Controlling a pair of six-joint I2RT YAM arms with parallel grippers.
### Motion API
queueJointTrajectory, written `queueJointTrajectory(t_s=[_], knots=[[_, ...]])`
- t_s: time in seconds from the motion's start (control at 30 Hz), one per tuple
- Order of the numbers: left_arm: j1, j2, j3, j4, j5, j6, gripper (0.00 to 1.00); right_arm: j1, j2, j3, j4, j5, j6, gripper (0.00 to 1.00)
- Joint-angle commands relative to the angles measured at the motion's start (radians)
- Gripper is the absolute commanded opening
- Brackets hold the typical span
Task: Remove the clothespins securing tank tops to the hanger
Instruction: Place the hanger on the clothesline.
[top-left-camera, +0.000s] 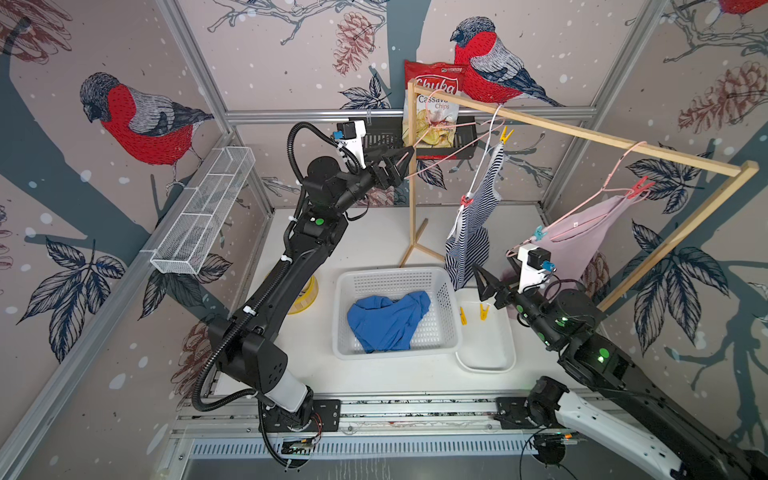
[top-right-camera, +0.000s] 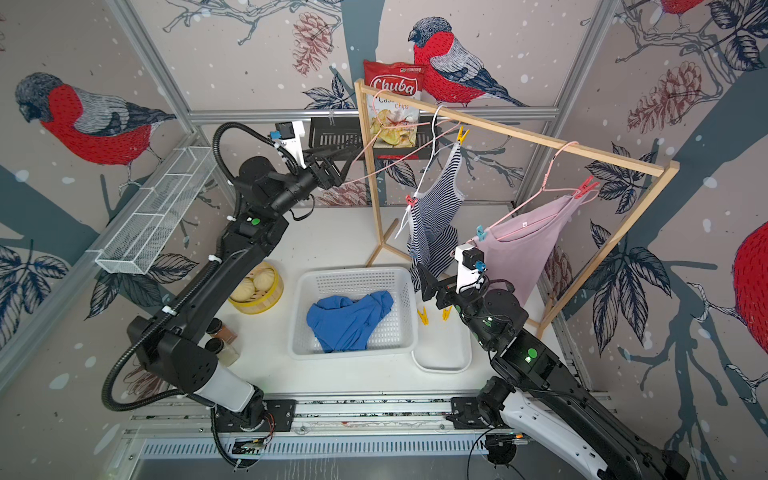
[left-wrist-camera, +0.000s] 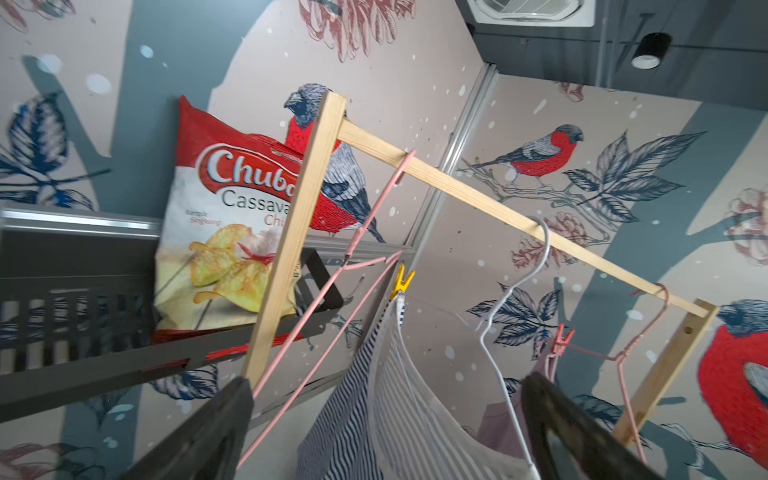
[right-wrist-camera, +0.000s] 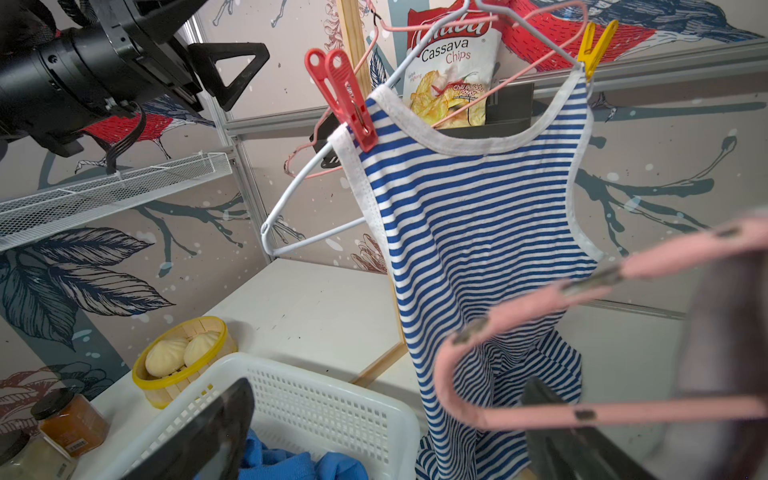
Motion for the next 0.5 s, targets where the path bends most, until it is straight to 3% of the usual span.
queueJointTrajectory(t_s=[0.0,0.13,0.23,0.37,0.47], knots=[[0.003,-0.052,-0.036,-0.129,-0.162,0.13,0.99,-0.019,-0.005,0.008,0.019,-0.037,-0.001,1.0],[0.016,-0.174,-0.127,-0.158,-0.27,0.194,1.0,-0.035,0.013,0.026,0.006,-0.089,0.0,1.0],[0.05,-0.259,-0.164,-0.188,-0.263,0.201,1.0,-0.037,0.023,0.028,0.015,-0.114,0.006,1.0],[0.101,-0.364,-0.196,-0.229,-0.195,0.215,1.0,-0.039,0.024,0.016,0.047,-0.146,0.022,1.0],[0.152,-0.402,-0.186,-0.271,-0.035,0.211,0.99,-0.042,0.029,0.014,0.054,-0.173,0.031,1.0]])
